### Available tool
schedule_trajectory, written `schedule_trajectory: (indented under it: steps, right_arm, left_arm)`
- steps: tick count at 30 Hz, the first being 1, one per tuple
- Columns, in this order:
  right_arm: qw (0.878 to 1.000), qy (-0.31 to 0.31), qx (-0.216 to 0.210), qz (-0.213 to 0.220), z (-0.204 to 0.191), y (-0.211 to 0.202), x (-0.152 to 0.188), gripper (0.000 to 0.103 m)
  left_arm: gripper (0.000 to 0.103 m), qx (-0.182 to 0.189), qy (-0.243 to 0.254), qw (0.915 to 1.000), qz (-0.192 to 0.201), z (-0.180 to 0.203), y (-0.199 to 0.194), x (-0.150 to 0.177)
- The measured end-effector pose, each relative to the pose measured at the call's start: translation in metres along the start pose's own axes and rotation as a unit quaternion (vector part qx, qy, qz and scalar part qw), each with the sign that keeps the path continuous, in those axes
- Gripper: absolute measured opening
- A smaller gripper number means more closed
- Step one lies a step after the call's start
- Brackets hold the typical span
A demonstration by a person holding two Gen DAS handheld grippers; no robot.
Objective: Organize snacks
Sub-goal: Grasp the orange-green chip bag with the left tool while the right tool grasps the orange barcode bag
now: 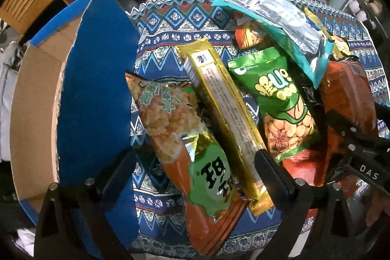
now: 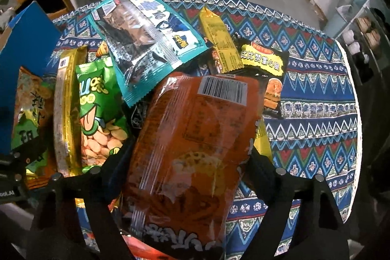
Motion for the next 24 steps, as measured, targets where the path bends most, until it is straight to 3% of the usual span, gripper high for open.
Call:
schedule_trajectory:
  steps: [4, 7, 8, 10, 15, 24]
  right_arm:
    - [1.000, 0.001, -0.005, 0.000, 0.000, -0.002, 0.000, 0.077]
    - [1.000, -0.002, -0.008, 0.002, 0.000, -0.003, 0.001, 0.074]
    - [1.000, -0.003, -0.008, 0.002, 0.000, -0.004, 0.001, 0.072]
    - [1.000, -0.004, -0.011, 0.004, 0.000, -0.005, 0.001, 0.064]
    - [1.000, 0.001, -0.019, 0.005, 0.001, -0.010, -0.001, 0.059]
    - [0.999, 0.018, -0.032, 0.023, 0.010, -0.029, -0.003, 0.057]
  left_arm:
    - [0.095, -0.002, 0.004, 1.0000, -0.006, 0.004, 0.005, 0.002]
    - [0.073, 0.016, -0.016, 0.9992, -0.032, 0.001, 0.018, 0.006]
    - [0.072, 0.026, -0.025, 0.9988, -0.033, -0.001, 0.020, 0.006]
    - [0.057, 0.041, -0.051, 0.9974, -0.029, -0.008, 0.024, 0.003]
    - [0.048, 0.068, -0.083, 0.9933, -0.044, -0.021, 0.030, 0.002]
    - [0.045, 0.062, -0.060, 0.9962, -0.011, -0.028, 0.005, -0.004]
Point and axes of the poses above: each gripper's, at about its wrist camera, not at the fingertips, and y roughly the way its jaws point, z to its right, x to its underside, the point moved 5 cm from there along y, roughly the way its jaws point, and after that the axes turned 11 degrees about z, right-handed, at the moved point
